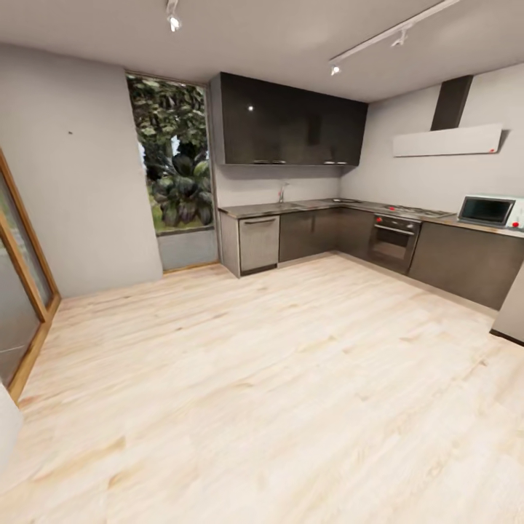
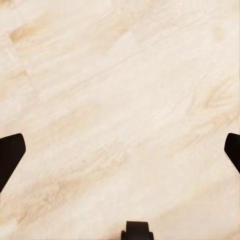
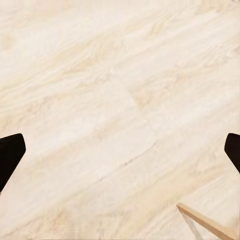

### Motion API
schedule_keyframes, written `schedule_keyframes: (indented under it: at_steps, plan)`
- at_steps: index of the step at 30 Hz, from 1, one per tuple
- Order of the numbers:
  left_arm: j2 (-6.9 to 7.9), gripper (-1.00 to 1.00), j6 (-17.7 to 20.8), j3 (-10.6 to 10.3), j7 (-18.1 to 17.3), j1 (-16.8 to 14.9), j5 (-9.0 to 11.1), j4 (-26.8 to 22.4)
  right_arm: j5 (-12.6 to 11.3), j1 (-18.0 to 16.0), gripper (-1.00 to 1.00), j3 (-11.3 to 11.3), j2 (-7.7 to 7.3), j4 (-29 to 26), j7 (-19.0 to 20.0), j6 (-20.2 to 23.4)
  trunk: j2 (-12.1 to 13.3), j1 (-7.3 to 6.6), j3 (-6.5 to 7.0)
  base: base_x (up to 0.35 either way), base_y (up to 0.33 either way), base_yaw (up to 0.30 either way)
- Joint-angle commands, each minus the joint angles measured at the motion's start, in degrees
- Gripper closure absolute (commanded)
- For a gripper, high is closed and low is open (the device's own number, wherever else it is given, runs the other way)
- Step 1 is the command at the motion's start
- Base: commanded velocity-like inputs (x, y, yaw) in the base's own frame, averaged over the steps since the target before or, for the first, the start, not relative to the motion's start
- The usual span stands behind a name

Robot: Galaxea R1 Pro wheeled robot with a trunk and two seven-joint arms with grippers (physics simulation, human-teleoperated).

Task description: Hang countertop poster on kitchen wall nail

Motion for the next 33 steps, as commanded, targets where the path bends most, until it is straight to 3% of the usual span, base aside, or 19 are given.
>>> schedule_keyframes:
  at_steps: [1,33]
  plan:
    - [-0.01,-1.0,-0.02,0.04,-0.01,0.02,-0.01,-0.06,0.06,-0.03,-1.0,0.03,0.0,0.04,-0.12,-0.17,-0.02,0.04,-0.05,0.338,0.0,-0.001]
    - [-0.01,-1.0,-0.02,0.04,-0.01,0.02,-0.01,-0.04,0.06,-0.03,-1.0,0.17,0.08,0.04,-0.12,-0.16,-0.02,0.04,-0.05,0.338,-0.007,0.0]
